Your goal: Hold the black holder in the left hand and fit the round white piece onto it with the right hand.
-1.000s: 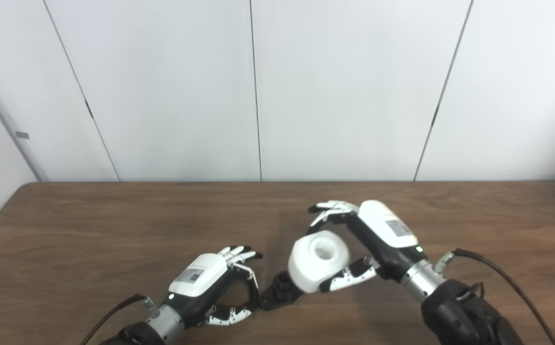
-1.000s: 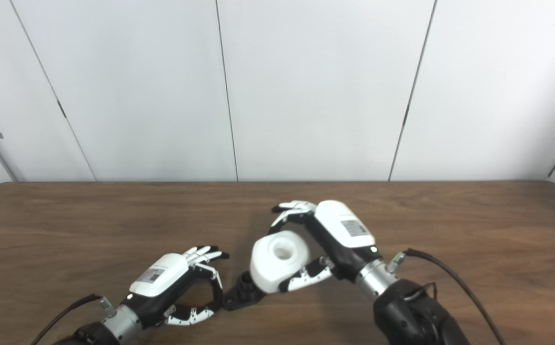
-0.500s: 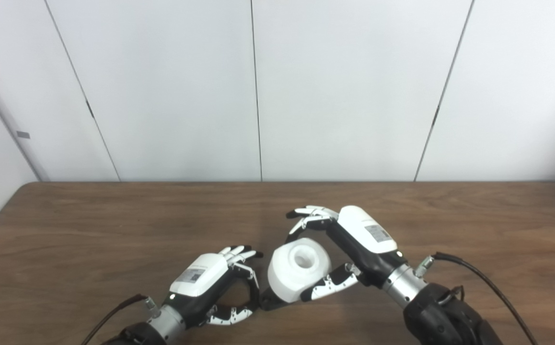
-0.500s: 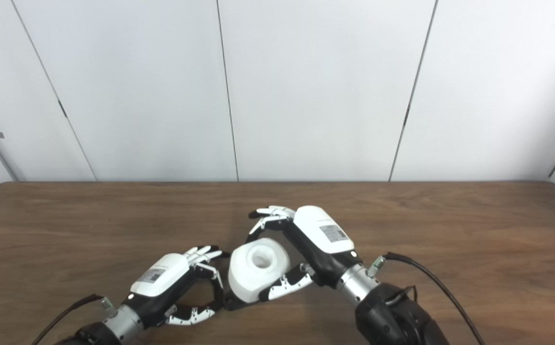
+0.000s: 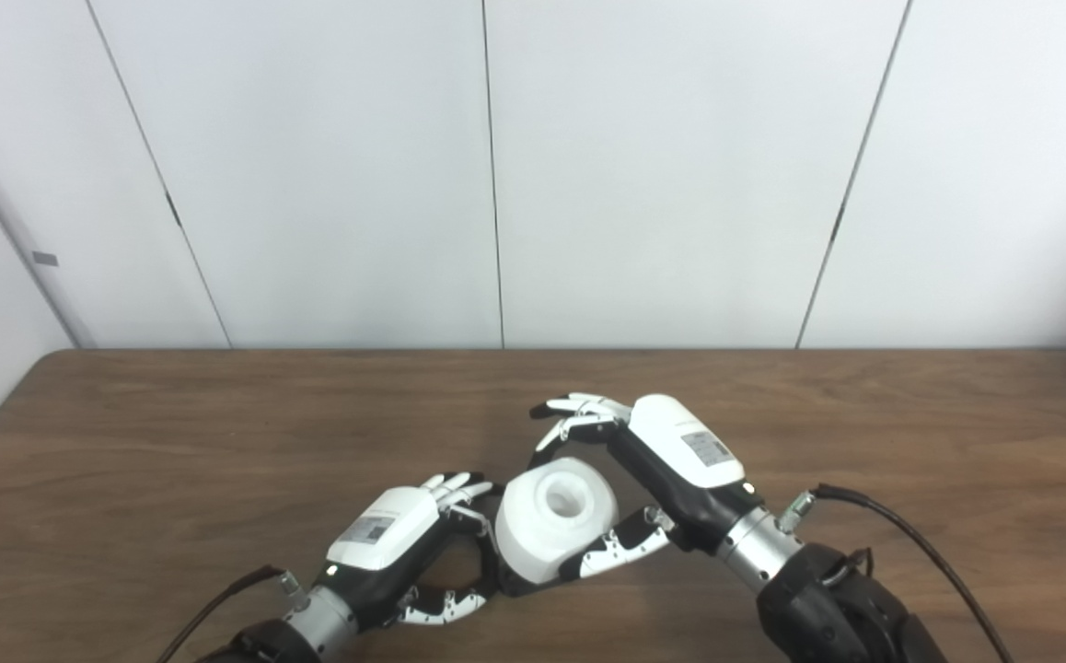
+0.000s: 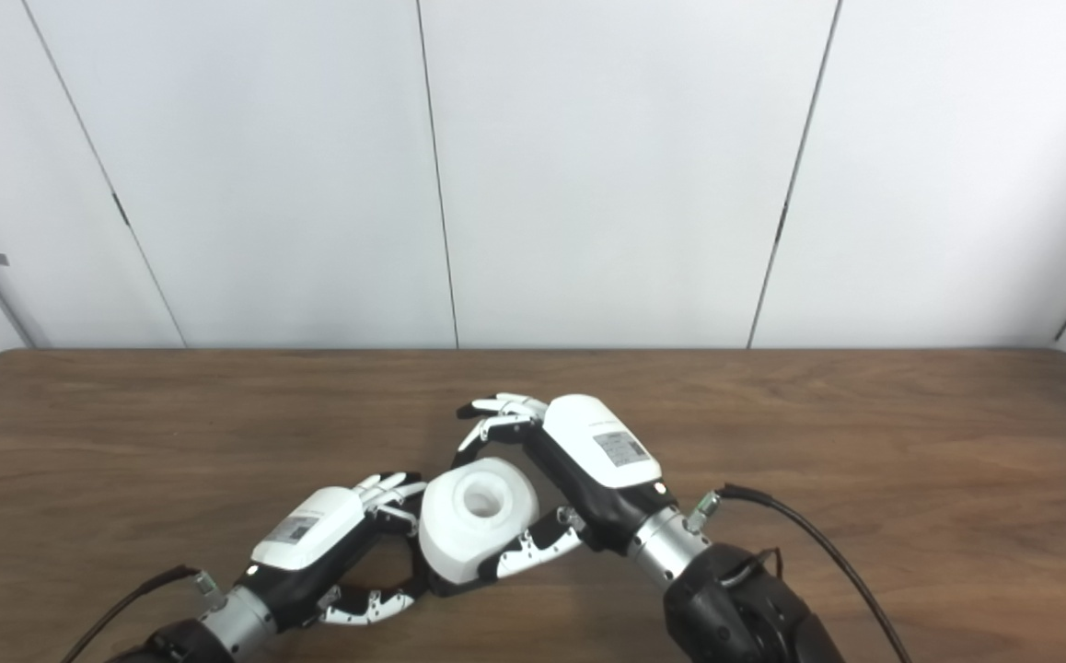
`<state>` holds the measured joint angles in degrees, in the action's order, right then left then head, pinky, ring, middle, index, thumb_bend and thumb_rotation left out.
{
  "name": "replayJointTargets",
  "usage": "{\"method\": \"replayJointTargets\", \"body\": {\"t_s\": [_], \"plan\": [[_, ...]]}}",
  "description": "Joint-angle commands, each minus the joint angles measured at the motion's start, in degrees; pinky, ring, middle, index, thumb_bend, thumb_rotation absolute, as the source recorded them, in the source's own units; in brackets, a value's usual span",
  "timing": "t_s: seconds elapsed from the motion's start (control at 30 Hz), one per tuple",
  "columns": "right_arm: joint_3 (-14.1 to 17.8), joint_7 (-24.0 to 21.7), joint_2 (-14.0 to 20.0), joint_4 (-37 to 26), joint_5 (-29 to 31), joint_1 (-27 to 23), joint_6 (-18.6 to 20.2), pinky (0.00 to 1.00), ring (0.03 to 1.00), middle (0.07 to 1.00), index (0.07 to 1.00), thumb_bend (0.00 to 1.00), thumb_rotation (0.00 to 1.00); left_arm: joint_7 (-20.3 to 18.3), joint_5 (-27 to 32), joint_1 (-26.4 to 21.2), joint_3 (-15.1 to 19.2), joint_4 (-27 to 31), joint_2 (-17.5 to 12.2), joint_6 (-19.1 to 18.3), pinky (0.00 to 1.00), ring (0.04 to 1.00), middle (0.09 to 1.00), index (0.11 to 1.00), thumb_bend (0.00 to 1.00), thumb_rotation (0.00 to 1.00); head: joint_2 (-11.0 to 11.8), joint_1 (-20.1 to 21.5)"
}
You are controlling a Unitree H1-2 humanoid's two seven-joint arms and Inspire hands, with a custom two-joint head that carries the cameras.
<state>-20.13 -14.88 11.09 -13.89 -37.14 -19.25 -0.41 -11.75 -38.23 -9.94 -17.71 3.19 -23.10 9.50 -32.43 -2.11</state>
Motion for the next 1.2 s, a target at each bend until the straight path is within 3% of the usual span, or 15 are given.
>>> {"method": "replayJointTargets", "body": {"t_s": [0.0, 0.57, 1.17], "plan": [[0.19, 1.13, -0.61, -1.07, 0.13, -2.35, -2.03, 0.78, 0.872, 0.839, 0.481, 0.50, 0.14, -0.59, -0.70, -0.23, -0.64, 0.73, 0.07, 0.11, 1.00, 0.978, 0.925, 0.484, 0.51, 0.05, -0.04, -0.07], [0.50, 1.82, -0.77, 1.42, -0.60, -2.42, -2.19, 0.80, 0.876, 0.845, 0.481, 0.50, 0.15, -1.22, -0.52, -0.05, -0.58, 1.42, -0.20, -0.72, 1.00, 0.983, 0.927, 0.483, 0.51, 0.05, -0.14, 0.33], [0.48, 0.59, -0.43, -0.15, -2.91, -2.30, -0.94, 0.80, 0.884, 0.847, 0.481, 0.50, 0.15, -0.79, -0.62, -0.13, -0.78, 1.17, 0.03, -0.48, 1.00, 0.978, 0.926, 0.484, 0.51, 0.05, -0.18, 0.07]]}}
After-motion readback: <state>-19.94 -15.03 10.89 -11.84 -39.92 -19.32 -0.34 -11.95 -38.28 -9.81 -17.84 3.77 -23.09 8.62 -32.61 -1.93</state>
